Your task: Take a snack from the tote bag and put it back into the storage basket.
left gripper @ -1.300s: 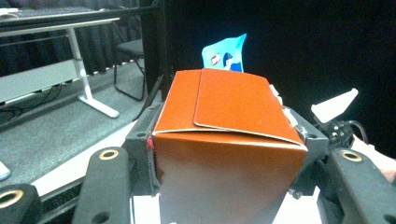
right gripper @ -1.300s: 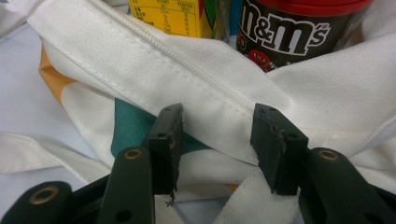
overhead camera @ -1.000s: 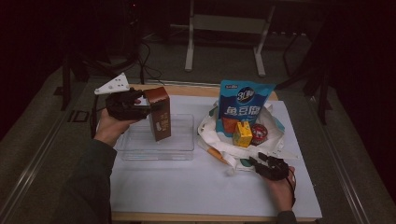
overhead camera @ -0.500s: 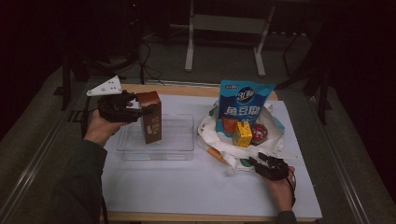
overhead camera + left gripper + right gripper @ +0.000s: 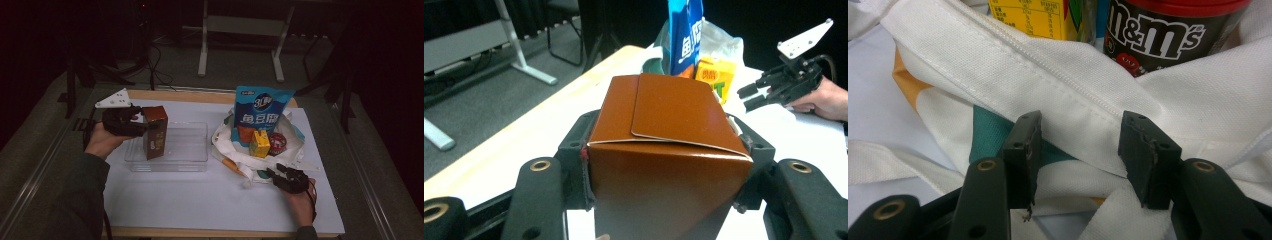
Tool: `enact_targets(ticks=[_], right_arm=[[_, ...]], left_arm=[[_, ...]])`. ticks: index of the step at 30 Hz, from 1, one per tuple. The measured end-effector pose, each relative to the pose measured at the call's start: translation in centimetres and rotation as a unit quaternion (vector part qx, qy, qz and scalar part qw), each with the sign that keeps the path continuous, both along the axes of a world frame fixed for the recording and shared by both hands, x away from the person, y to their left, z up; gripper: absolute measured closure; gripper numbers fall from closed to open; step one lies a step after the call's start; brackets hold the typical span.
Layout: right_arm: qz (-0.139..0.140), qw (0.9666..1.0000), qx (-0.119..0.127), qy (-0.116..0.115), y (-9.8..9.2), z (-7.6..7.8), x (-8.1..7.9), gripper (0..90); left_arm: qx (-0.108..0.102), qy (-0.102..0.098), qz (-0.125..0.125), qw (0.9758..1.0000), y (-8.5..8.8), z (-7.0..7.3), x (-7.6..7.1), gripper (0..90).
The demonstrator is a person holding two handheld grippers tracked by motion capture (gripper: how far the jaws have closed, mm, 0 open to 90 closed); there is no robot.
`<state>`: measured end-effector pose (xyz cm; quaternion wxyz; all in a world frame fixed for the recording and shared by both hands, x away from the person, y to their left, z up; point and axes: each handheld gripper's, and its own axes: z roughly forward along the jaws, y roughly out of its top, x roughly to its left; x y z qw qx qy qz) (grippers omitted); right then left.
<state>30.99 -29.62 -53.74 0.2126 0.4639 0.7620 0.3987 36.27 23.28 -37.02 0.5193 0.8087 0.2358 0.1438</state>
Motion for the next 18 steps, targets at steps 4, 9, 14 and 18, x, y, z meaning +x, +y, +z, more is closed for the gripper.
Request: enact_targets(ticks=[4, 9, 14, 18], right_arm=[[0.0, 1.0, -0.001, 0.0, 0.0, 0.0, 0.0, 51.6], [0.0, 1.0, 0.0, 0.0, 0.0, 0.0, 0.0, 51.6], [0.0, 1.0, -0.001, 0.0, 0.0, 0.0, 0.0, 51.5], [0.0, 1.0, 0.0, 0.0, 0.0, 0.0, 0.0, 51.5]], left_arm=[[0.013, 0.015, 0.0, 0.9998, -0.2, -0.5, 0.2, 42.1], [0.035, 0.026, -0.006, 0.999, -0.9, -1.3, 0.4, 42.1], [0.059, 0.039, -0.014, 0.9974, -1.9, -2.2, 0.7, 41.9], [0.079, 0.044, -0.025, 0.9956, -2.7, -2.5, 0.7, 41.3]])
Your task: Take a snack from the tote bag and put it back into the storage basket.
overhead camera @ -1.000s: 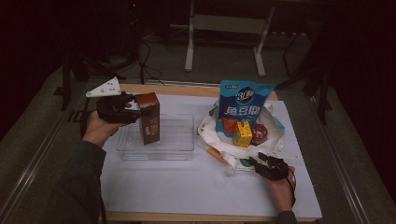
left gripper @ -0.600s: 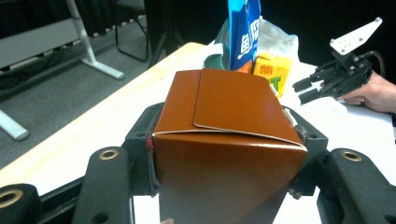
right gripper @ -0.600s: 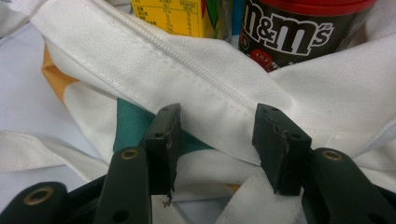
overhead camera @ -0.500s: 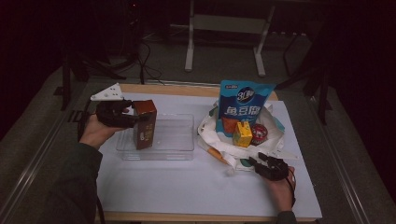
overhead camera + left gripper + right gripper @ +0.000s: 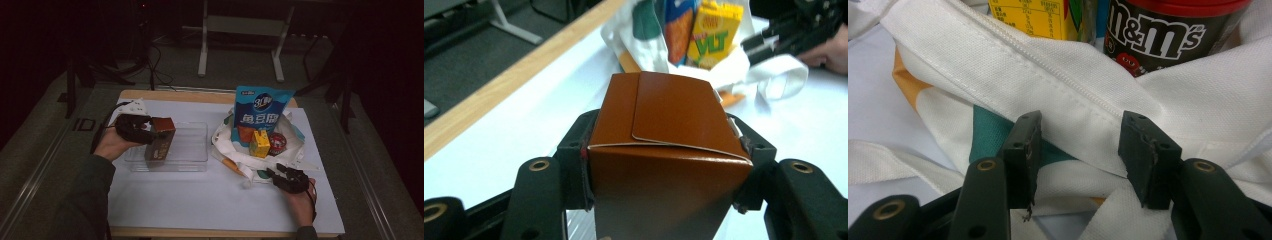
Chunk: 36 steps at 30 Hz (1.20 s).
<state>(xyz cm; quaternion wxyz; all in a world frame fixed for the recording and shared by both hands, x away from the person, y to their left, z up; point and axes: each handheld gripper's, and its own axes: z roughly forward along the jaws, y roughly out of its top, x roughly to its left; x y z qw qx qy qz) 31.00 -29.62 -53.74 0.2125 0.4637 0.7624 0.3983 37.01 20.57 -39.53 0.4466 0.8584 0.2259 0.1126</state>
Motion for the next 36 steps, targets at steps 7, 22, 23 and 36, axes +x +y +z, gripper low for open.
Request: enact_targets(ticks=[7, 22, 23, 36], right_arm=[[0.0, 1.0, 0.0, 0.0, 0.0, 0.0, 0.0, 51.5], [0.0, 1.0, 0.0, 0.0, 0.0, 0.0, 0.0, 51.4], [0.0, 1.0, 0.0, 0.0, 0.0, 0.0, 0.0, 51.4], [0.0, 1.0, 0.0, 0.0, 0.0, 0.0, 0.0, 51.4]], left_arm=[[-0.012, 0.015, -0.026, 0.9995, -1.8, -0.6, 0.2, 39.0], [-0.003, 0.041, -0.065, 0.997, -5.2, -1.5, 0.9, 36.6], [-0.002, 0.043, -0.067, 0.9968, -5.4, -1.6, 0.9, 36.4], [0.013, 0.07, -0.082, 0.9941, -7.4, -2.8, 1.4, 34.4]])
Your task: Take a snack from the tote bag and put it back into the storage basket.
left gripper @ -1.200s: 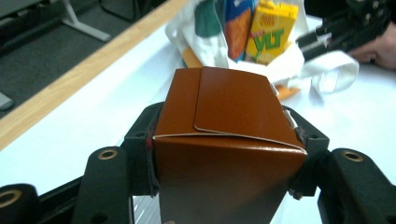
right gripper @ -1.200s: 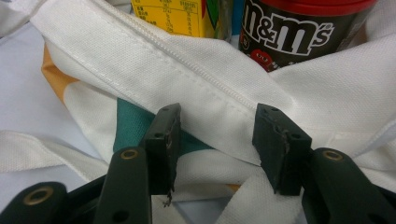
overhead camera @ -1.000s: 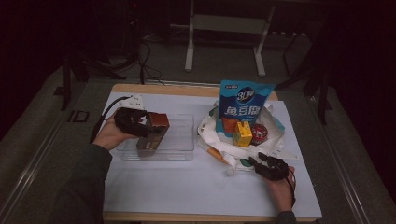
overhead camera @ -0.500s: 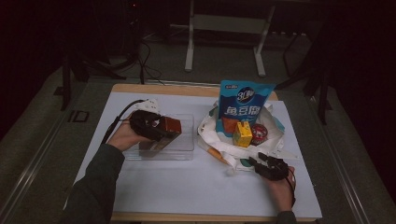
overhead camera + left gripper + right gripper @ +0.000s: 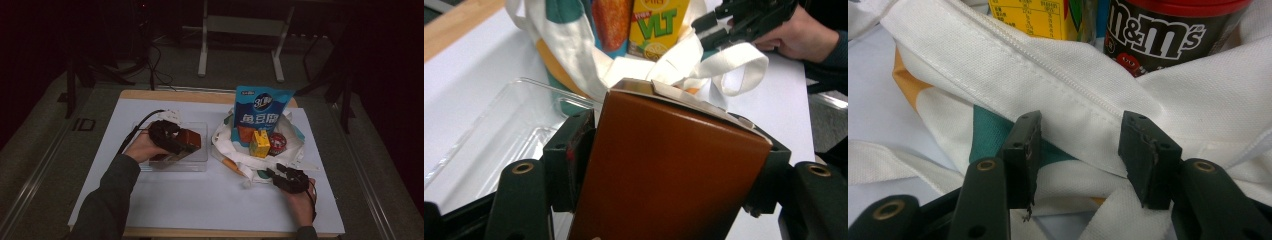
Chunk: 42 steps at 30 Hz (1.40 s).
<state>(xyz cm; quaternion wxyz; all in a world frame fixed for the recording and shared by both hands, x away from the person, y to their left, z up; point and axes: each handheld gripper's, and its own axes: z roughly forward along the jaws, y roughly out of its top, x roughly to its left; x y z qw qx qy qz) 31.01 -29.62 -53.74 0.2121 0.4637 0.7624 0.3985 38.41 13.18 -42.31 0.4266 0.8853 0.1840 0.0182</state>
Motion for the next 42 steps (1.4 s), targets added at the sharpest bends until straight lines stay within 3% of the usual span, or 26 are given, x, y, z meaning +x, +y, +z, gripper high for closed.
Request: enact_targets(ticks=[8, 12, 17, 25, 29, 36, 38, 42], right_arm=[[0.0, 1.0, 0.001, 0.001, 0.0, 0.0, 0.0, 51.4], [0.0, 1.0, 0.001, 0.001, 0.0, 0.0, 0.0, 51.3], [0.0, 1.0, 0.002, 0.001, 0.0, 0.0, 0.0, 51.2], [0.001, 1.0, 0.002, 0.001, 0.0, 0.0, 0.0, 51.2], [0.001, 1.0, 0.002, 0.001, 0.0, 0.0, 0.0, 51.2], [0.001, 1.0, 0.002, 0.001, 0.0, 0.0, 0.0, 51.2], [0.001, 1.0, 0.002, 0.001, 0.0, 0.0, 0.0, 51.2], [0.001, 1.0, 0.002, 0.001, -0.1, 0.0, 0.0, 51.1]], left_arm=[[0.028, 0.006, 0.007, 0.9996, -1.3, -1.0, 0.0, 32.4], [0.067, 0.002, 0.003, 0.9977, -2.3, -1.6, 0.1, 31.9], [0.097, 0.008, 0.002, 0.9952, -3.2, -2.6, 0.1, 31.0], [0.106, 0.02, 0.01, 0.9942, -4.0, -3.1, 0.1, 29.1], [0.091, 0.038, 0.017, 0.995, -4.3, -3.2, 0.3, 25.8], [0.102, 0.044, 0.015, 0.9937, -5.1, -3.7, 0.4, 20.9], [0.099, 0.044, 0.011, 0.994, -5.3, -3.8, 0.4, 20.8], [0.069, 0.035, 0.012, 0.9969, -5.3, -2.9, 0.3, 21.6]])
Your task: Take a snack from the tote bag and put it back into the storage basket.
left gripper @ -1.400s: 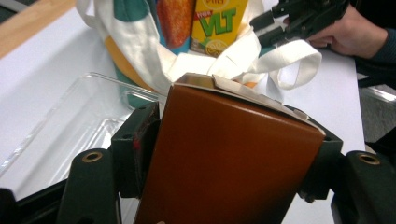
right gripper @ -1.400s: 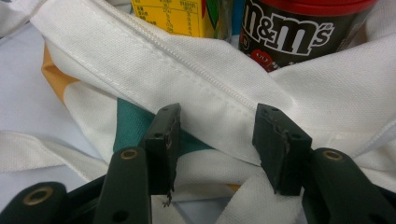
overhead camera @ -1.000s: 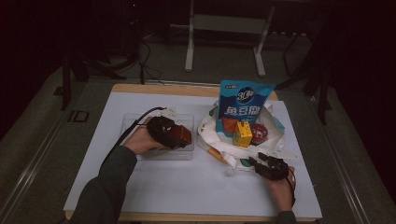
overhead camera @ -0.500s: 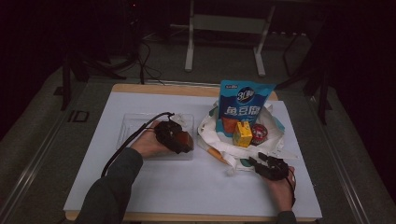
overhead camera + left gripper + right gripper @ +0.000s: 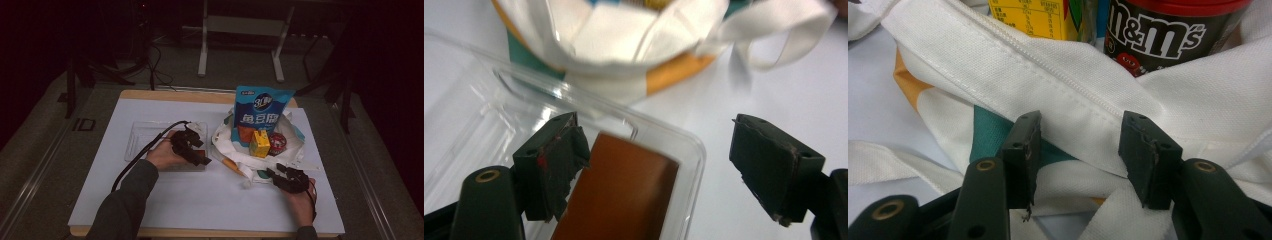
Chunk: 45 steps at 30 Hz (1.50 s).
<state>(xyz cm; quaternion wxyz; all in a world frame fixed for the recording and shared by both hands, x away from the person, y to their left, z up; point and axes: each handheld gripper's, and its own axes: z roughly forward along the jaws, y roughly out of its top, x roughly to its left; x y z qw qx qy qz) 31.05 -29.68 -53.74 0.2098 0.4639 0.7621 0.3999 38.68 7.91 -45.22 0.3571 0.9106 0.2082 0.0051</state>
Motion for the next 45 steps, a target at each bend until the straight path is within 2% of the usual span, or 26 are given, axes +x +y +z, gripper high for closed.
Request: enact_targets(ticks=[7, 14, 17, 20, 26, 28, 40, 43, 45], right_arm=[[0.0, 1.0, 0.0, 0.0, 0.0, 0.0, 0.0, 51.1], [0.0, 1.0, 0.0, 0.0, 0.0, 0.0, 0.0, 51.1], [0.0, 1.0, 0.001, 0.0, 0.0, 0.0, 0.0, 50.9], [0.001, 1.0, 0.0, -0.001, 0.0, 0.0, 0.0, 50.4], [0.002, 1.0, -0.007, -0.001, 0.2, 0.0, 0.0, 49.6], [0.002, 0.9999, -0.014, -0.003, 0.3, 0.1, 0.0, 49.3], [-0.002, 0.9995, -0.033, -0.002, 0.7, 0.1, 0.1, 49.3], [-0.004, 0.9991, -0.041, -0.005, 0.9, 0.1, 0.1, 49.3], [-0.004, 0.9993, -0.037, -0.004, 0.9, 0.1, 0.2, 49.2]], left_arm=[[-0.023, -0.033, 0.012, 0.9991, 0.0, 1.9, -0.3, 24.5], [-0.045, -0.063, 0.019, 0.9968, -0.9, 3.0, -0.8, 27.9], [-0.052, -0.076, 0.014, 0.9956, -1.3, 3.5, -0.9, 30.4], [-0.062, -0.081, 0.01, 0.9947, -1.7, 3.9, -0.9, 32.3], [-0.072, -0.085, 0.006, 0.9938, -2.5, 4.0, -0.8, 32.3], [-0.081, -0.069, 0.007, 0.9943, -2.6, 4.0, -0.7, 30.9], [-0.087, -0.074, 0.022, 0.9932, -3.3, 4.3, -0.5, 26.0], [-0.084, -0.074, 0.025, 0.9934, -3.5, 4.3, -0.3, 24.8], [-0.076, -0.074, 0.023, 0.9941, -3.6, 4.4, -0.2, 23.5]])
